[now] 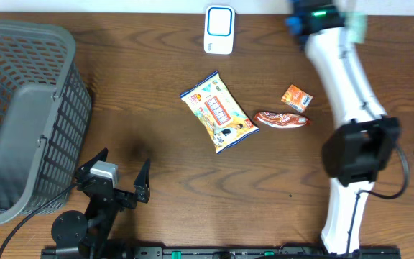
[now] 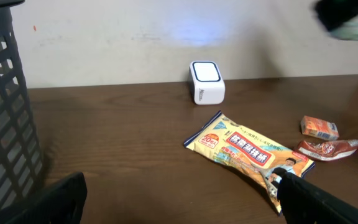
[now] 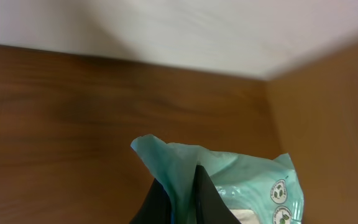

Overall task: Scan the item barcode
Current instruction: 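Carry the wipes pack to the table's right edge and release, then lower the right gripper onto the red-brown snack bag and grasp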

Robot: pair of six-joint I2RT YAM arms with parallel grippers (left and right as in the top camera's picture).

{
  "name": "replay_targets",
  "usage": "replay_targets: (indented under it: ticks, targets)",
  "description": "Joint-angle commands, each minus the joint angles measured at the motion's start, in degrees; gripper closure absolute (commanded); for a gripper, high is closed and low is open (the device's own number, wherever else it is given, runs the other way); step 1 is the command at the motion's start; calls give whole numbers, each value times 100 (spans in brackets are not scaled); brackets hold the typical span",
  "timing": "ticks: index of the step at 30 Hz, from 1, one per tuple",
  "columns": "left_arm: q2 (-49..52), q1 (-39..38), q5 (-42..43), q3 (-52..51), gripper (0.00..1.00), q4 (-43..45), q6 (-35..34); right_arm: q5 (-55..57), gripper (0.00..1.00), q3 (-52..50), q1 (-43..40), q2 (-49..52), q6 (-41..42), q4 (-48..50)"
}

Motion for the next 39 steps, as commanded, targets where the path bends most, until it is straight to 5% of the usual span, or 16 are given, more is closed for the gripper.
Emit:
replay_targets:
  ticks: [1, 8, 17, 18, 22, 25, 39]
  targets:
    - [-9, -22, -31, 31, 2, 7, 79, -26, 99, -254, -863, 146, 44, -50]
    - [-9, -22, -31, 31, 2, 7, 79, -1137, 99, -472, -2465, 778, 155, -98]
    - [-9, -22, -31, 31, 2, 7, 79, -1744, 98, -476, -3300, 1222, 570, -439]
    - [-9, -22, -31, 31, 2, 7, 79, -1716, 89, -472, -3344, 1196, 634, -428]
    - [-9, -22, -31, 31, 2, 7, 79, -1648, 25, -452, -3410, 896, 1005, -433]
    - [-9, -22, -31, 31, 2, 7, 79, -1781, 1, -452, -3379, 496, 1349, -431]
    - [-9, -22, -33, 31, 2, 7, 79, -5899, 1, -452, -2492, -2068, 3062, -966]
